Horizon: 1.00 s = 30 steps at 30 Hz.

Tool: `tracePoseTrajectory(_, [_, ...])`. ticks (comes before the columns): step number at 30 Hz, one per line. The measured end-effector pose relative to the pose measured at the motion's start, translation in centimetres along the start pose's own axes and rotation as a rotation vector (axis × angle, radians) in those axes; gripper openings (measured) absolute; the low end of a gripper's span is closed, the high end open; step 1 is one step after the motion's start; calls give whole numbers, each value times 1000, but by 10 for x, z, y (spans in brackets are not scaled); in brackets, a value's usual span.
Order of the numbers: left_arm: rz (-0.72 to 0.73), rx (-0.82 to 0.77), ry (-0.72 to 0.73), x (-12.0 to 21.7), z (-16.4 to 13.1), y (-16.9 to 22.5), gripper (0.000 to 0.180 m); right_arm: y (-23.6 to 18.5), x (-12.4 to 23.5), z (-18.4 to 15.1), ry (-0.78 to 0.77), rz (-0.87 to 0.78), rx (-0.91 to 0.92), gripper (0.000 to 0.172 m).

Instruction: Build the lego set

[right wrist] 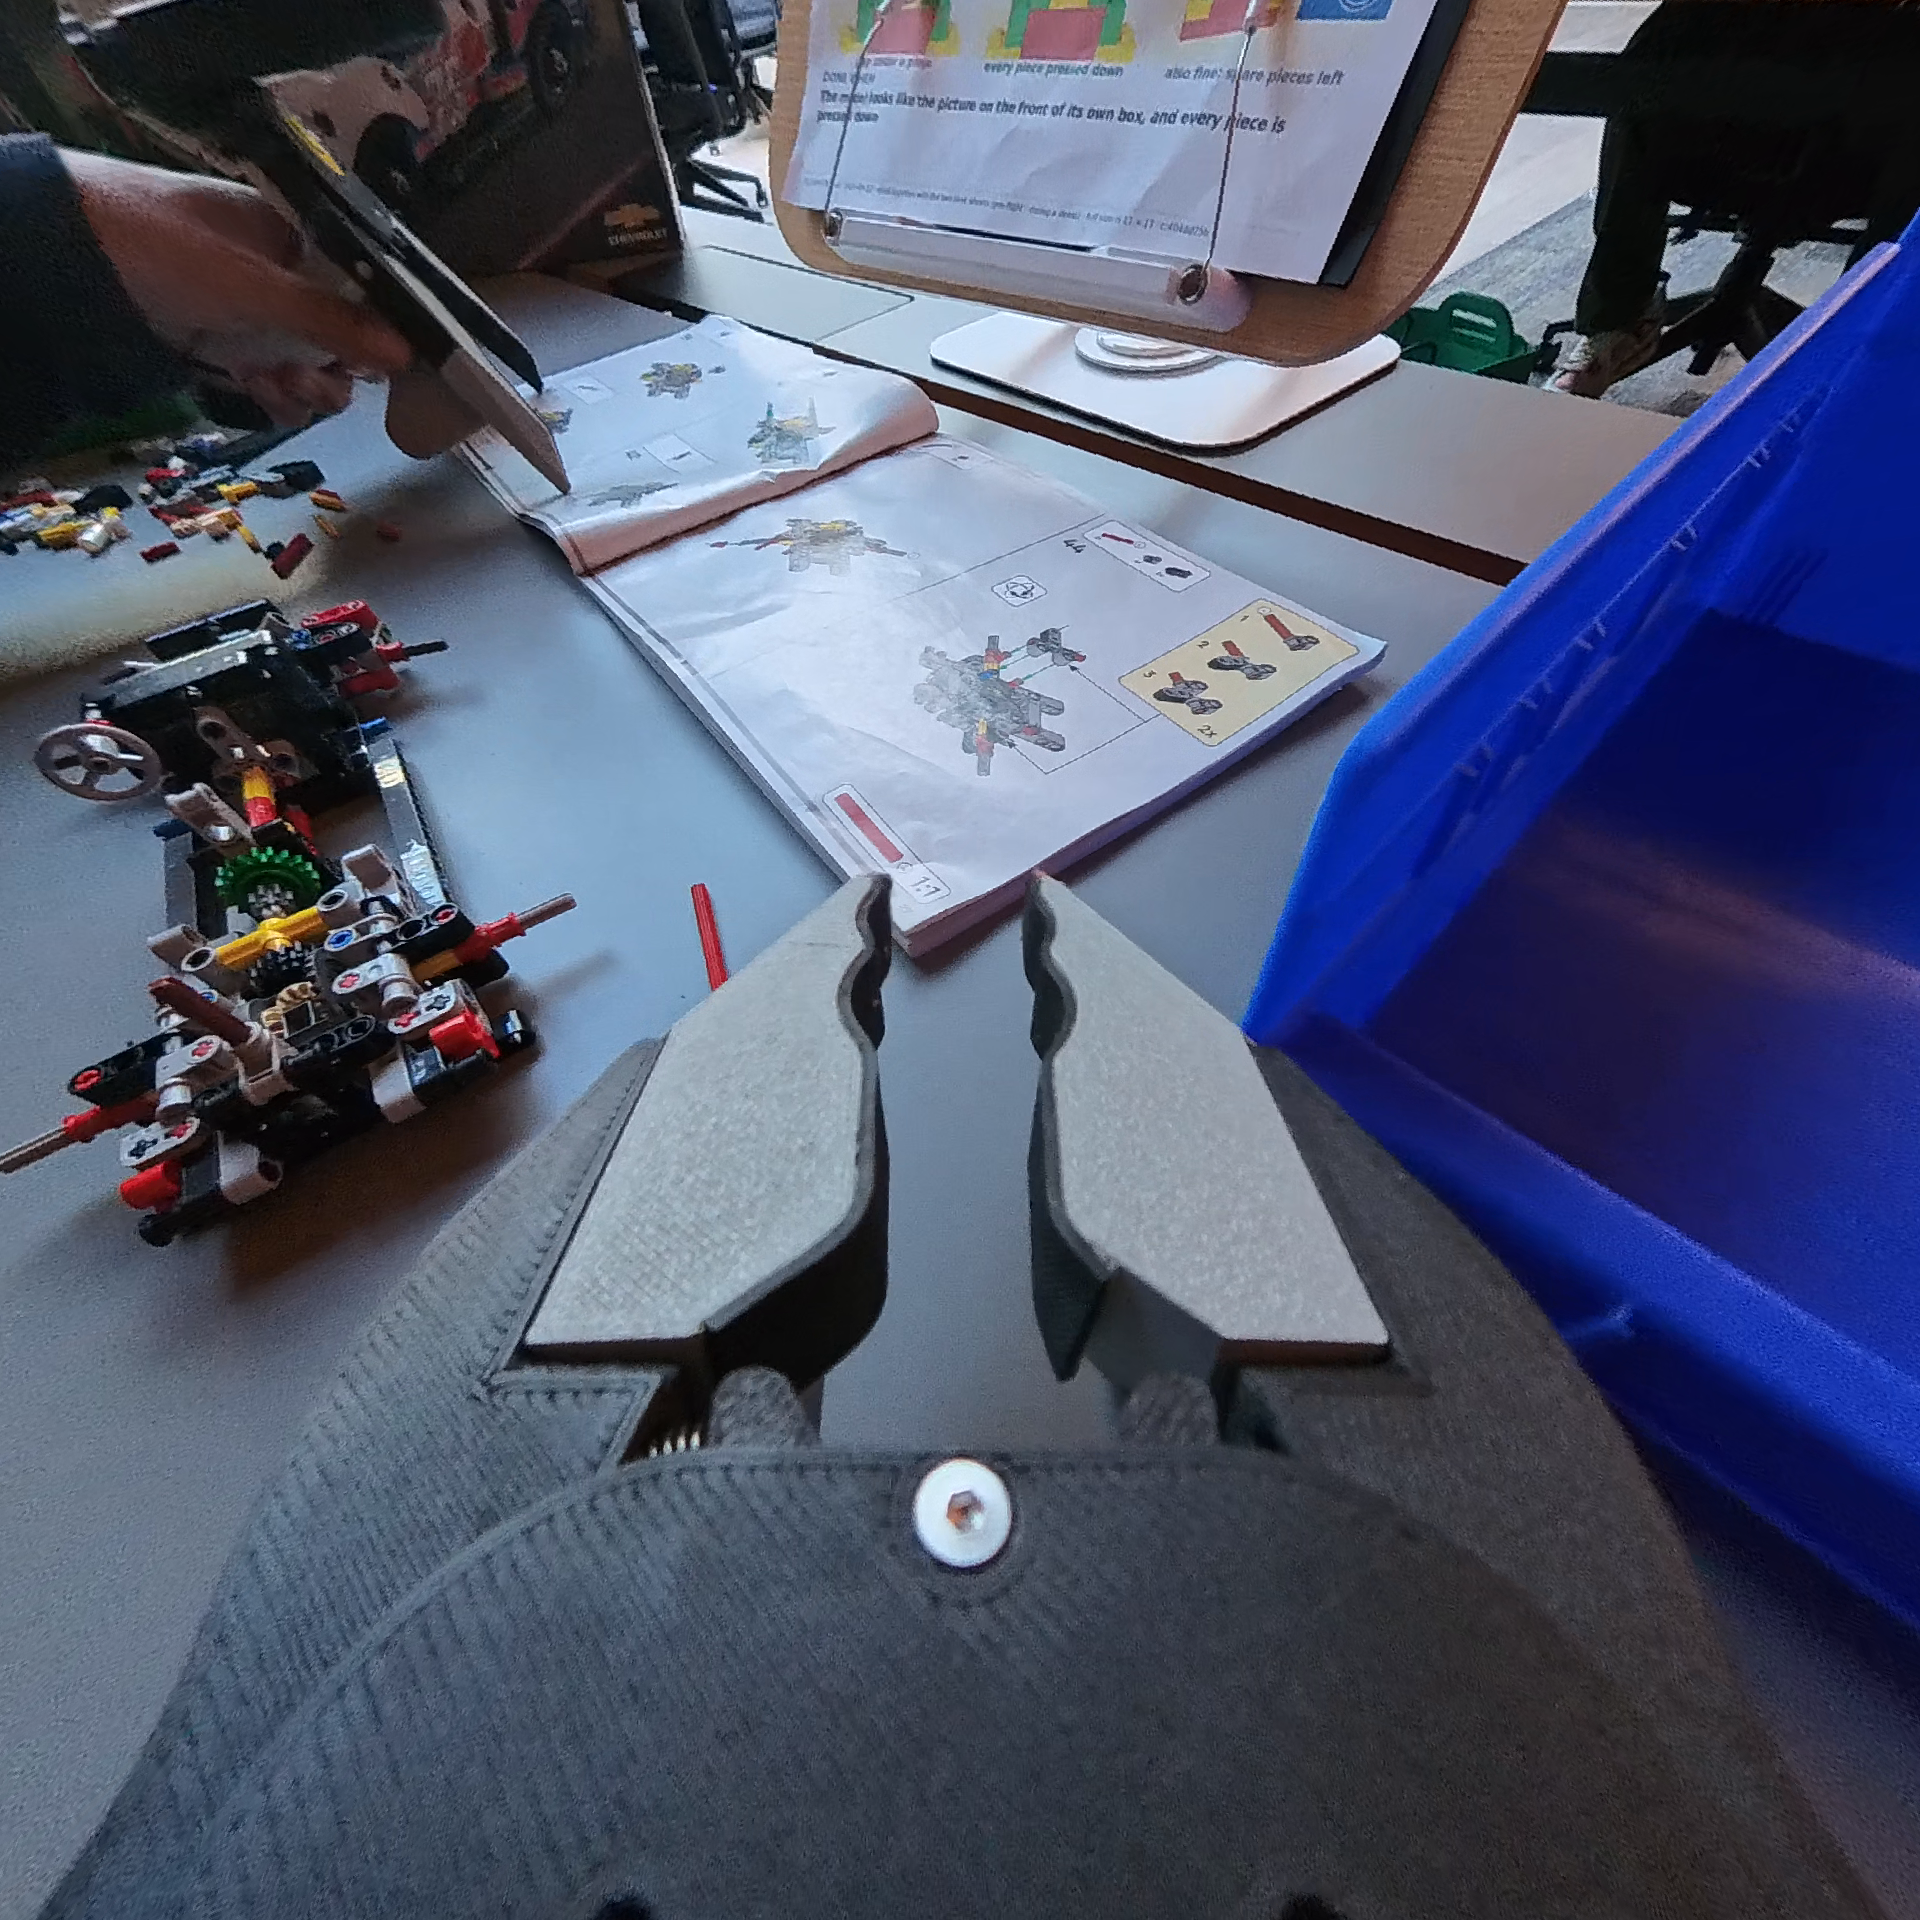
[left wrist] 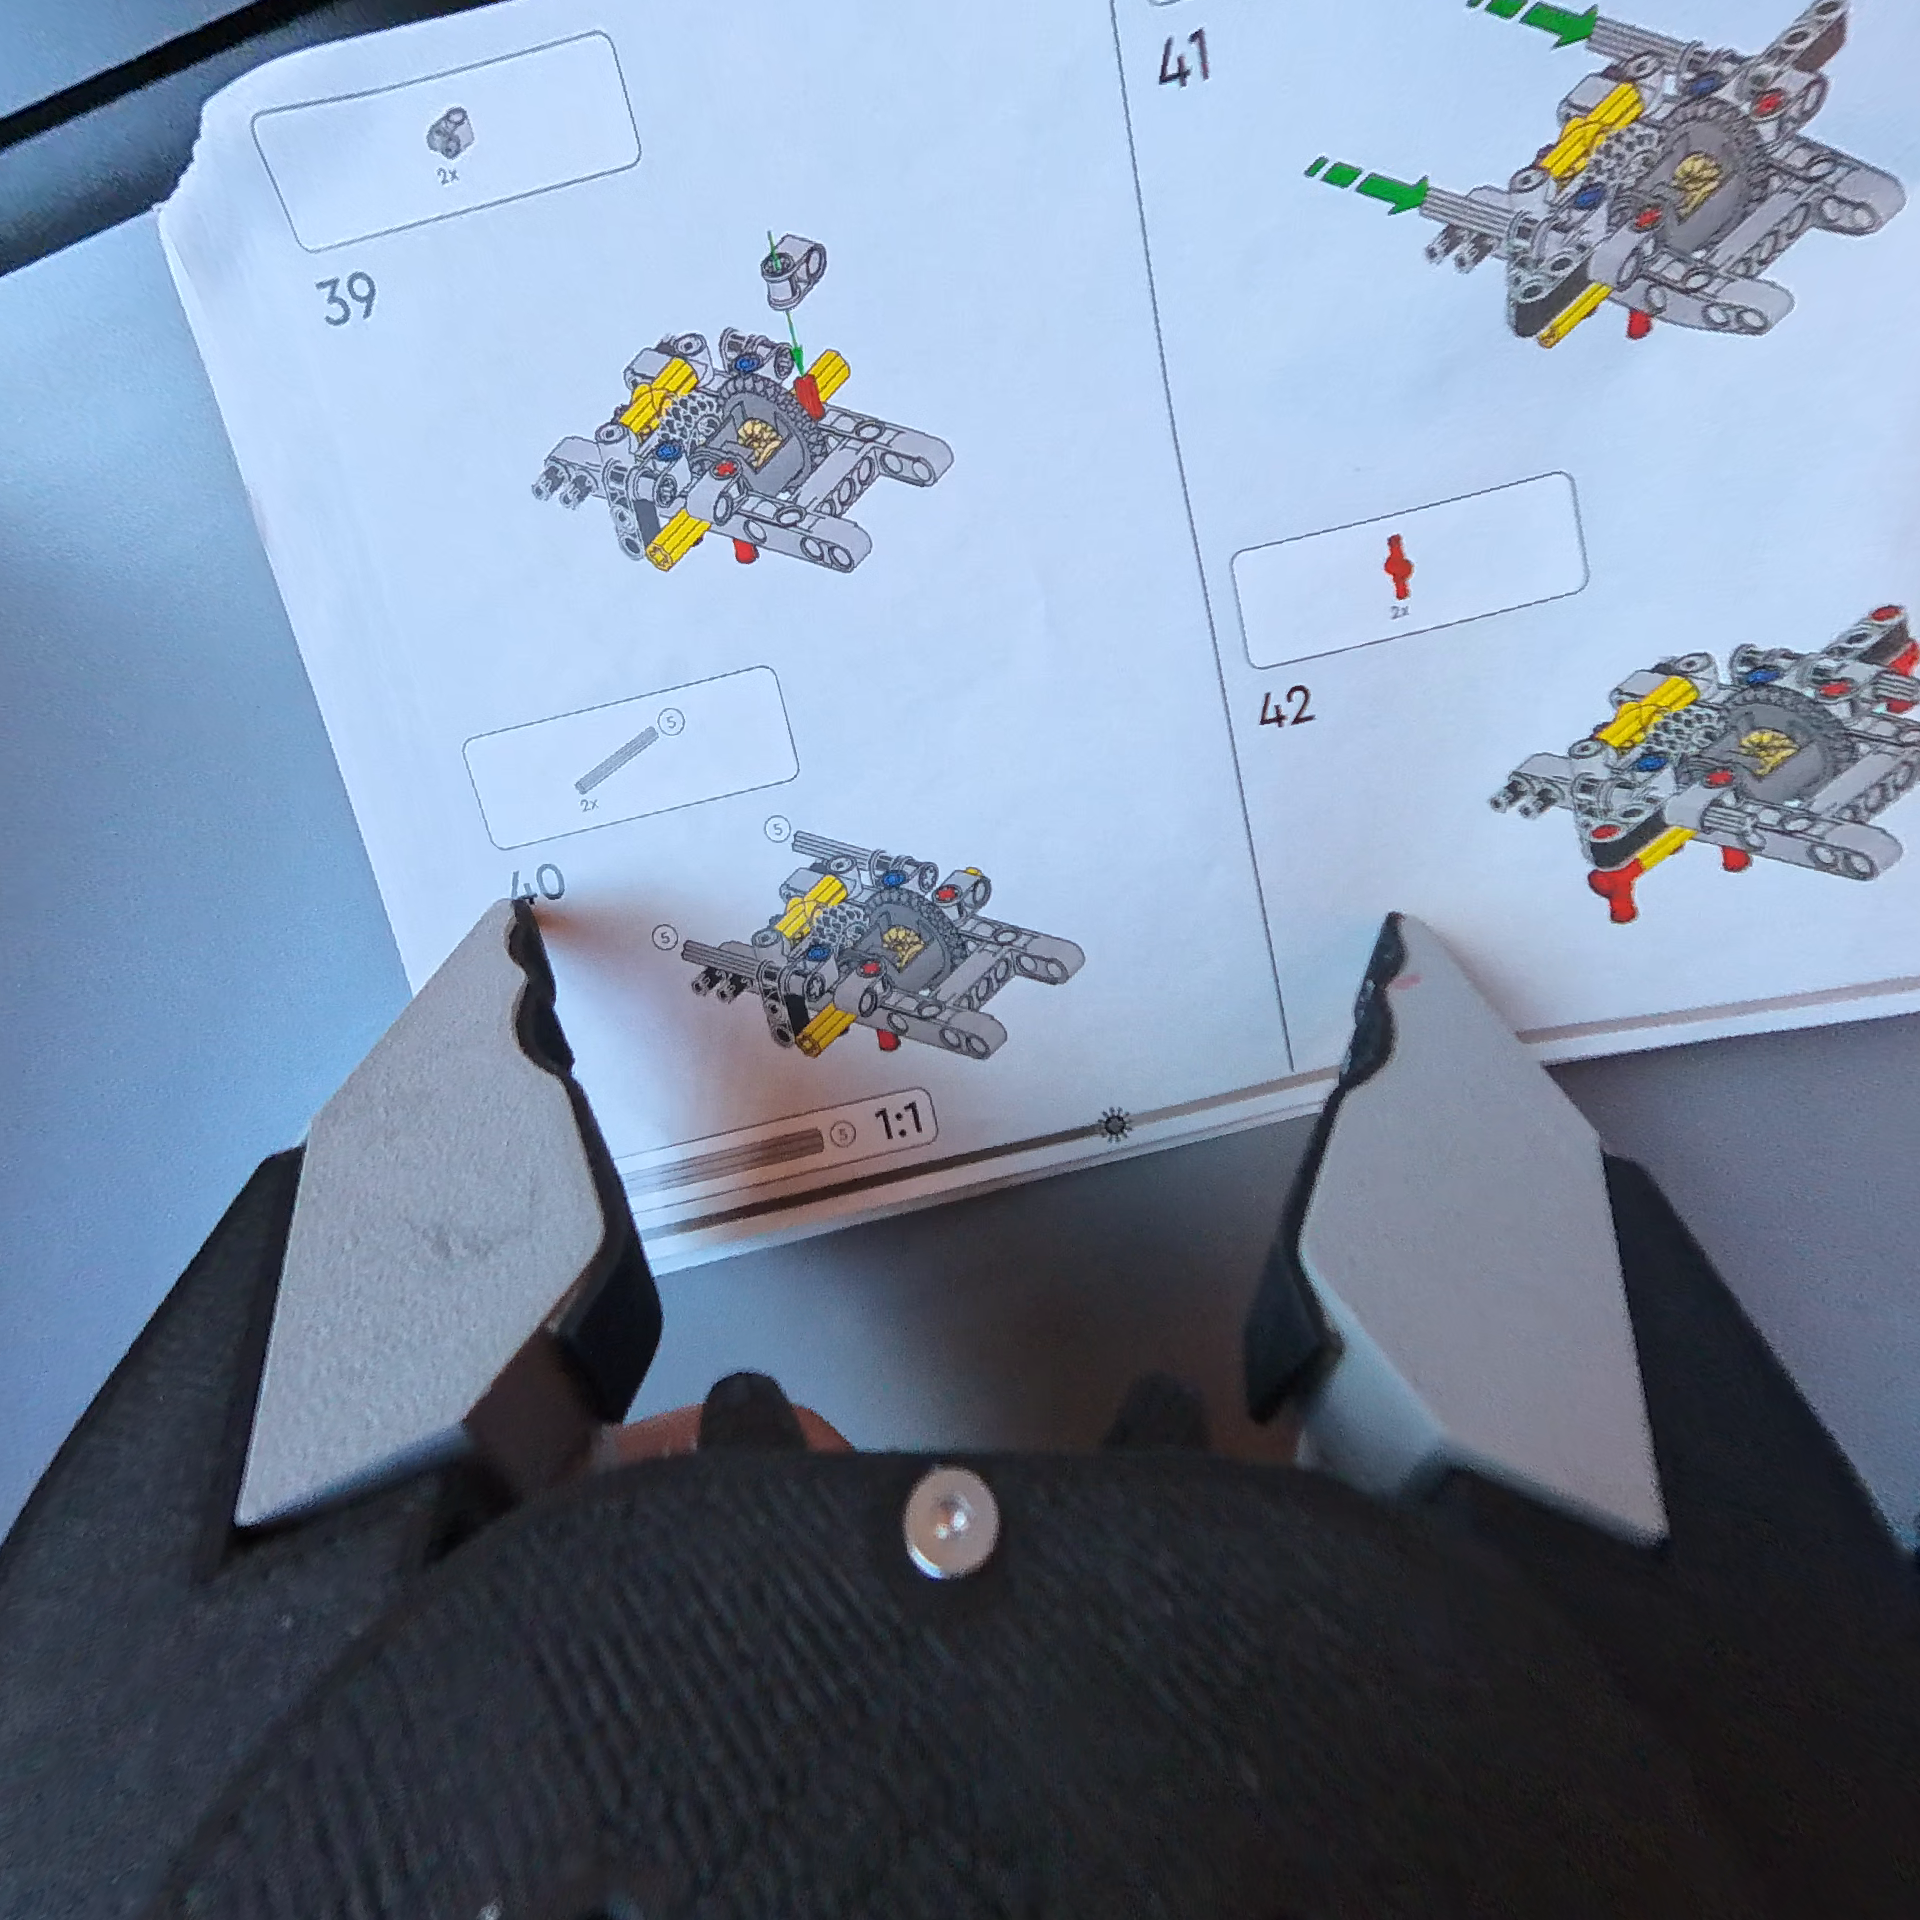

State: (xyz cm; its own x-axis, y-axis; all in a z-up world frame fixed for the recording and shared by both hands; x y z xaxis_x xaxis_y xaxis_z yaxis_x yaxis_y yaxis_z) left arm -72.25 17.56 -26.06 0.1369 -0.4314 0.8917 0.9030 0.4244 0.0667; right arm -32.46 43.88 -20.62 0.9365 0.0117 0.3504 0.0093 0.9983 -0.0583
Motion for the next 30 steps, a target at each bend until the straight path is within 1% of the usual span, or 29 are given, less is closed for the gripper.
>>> tracePoseTrajectory(2, [1, 2, -24, 0, 0, 1, 146, -2, 0, 1, 7, 14, -4, 22])
tracePoseTrajectory(3, [-1, -3, -27, 1, 0, 4, 140, -4, 0, 2, 10, 21, -5, 22])
tracePoseTrajectory(4, [-7, -15, -21, 3, 2, 10, 129, -5, -1, 3, 11, 28, -5, 22])
tracePoseTrajectory(5, [-14, -30, -15, 5, 3, 17, 112, -6, -1, 3, 11, 33, -4, 22])
tracePoseTrajectory(7, [-33, -68, -4, 7, 6, 33, 74, -9, -3, 3, 9, 42, 3, 21])
tracePoseTrajectory(9, [-48, -98, 16, 6, 9, 46, 41, -12, -4, 4, 6, 47, 13, 21])
tracePoseTrajectory(11, [-49, -119, 38, 4, 12, 53, 17, -15, -4, 4, 4, 47, 27, 21])
tracePoseTrajectory(12, [-45, -139, 50, 3, 13, 55, 9, -15, -4, 3, 2, 44, 34, 21])
tracePoseTrajectory(14, [-45, -155, 60, 4, 15, 56, 2, -16, -3, 2, -4, 37, 43, 20])
tracePoseTrajectory(16, [-82, -136, 85, 16, 22, 59, 0, -14, -2, 1, -5, 28, 44, 20])
tracePoseTrajectory(18, [-86, -164, 133, 39, 38, 63, 0, -13, -1, 4, 12, 19, 44, 20])
tracePoseTrajectory(21, [-120, -254, 160, 71, 64, 89, 0, -21, -6, 17, 36, 47, 59, 25])
tracePoseTrajectory(22, [-88, -314, 144, 76, 70, 100, 0, -26, -10, 22, 30, 62, 68, 26])
tracePoseTrajectory(25, [74, -533, 102, 81, 81, 134, 0, -44, -22, 37, 24, 101, 89, 30])
tracePoseTrajectory(28, [216, -724, 138, 81, 87, 179, 1, -55, -34, 47, 37, 125, 65, 33])
tracePoseTrajectory(30, [307, -850, 201, 77, 87, 216, 10, -57, -39, 51, 49, 154, 15, 37])
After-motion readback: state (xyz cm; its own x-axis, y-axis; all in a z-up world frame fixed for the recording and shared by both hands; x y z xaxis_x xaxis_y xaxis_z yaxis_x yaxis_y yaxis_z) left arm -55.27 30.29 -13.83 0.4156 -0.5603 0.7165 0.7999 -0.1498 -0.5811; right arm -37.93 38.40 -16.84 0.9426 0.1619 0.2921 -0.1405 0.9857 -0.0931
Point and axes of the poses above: each gripper's, where its closed fingertips meet, x back along the fingers, z out of its top, y = z × x across the jaws, the point moved 3 cm from there along x, back along the fingers, and after that the axes turned 5 degrees about -z, right-handed, at the moved point
